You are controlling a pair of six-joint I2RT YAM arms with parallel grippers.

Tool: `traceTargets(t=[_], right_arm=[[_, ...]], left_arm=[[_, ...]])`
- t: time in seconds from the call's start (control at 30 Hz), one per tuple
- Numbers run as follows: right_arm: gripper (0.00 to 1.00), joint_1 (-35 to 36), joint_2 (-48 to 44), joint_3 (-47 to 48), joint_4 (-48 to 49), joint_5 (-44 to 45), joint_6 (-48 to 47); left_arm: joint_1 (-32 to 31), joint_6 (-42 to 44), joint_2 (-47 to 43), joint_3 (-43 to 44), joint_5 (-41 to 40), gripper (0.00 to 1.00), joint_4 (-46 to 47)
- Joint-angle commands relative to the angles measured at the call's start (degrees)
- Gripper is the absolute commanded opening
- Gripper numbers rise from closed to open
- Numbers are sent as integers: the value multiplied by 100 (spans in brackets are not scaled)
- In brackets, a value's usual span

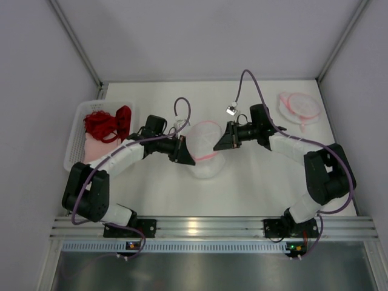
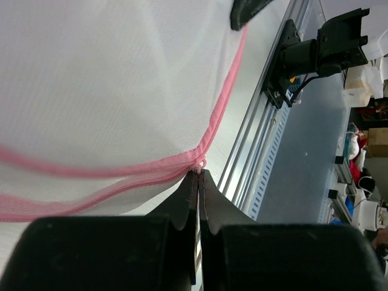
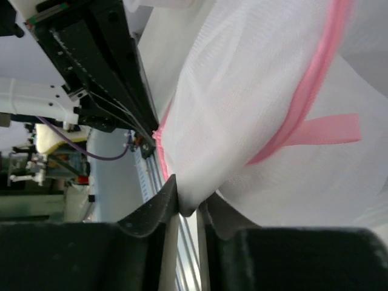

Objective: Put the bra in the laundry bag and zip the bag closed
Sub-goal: Zip the zipper on the laundry bag.

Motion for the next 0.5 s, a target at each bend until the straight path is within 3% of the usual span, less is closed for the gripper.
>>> traceTargets(t=[0.0,0.1,0.17,0.2,0.3,0.47], right_arm=[[19,-170,113,616,-251,397,-364],[47,-178,157,915,-978,661,-477],[54,-231,96,969,-1209,767,-504],[62,-257,-9,969,-1428,802,-513],[66,-424,-264,960,-1998,934,-671],[63,-495,-642,724,-2502,768,-585]], left_arm=[[22,287,-210,180,-7,0,-419],[22,25,-192,330,28,0,-254],[22,-196,-192,348,55,0,-60],[5,-397,-192,348,55,0,19],[-48,-687,-201,313,29,0,345],[-346,-1014,-140,260,-86,0,854]])
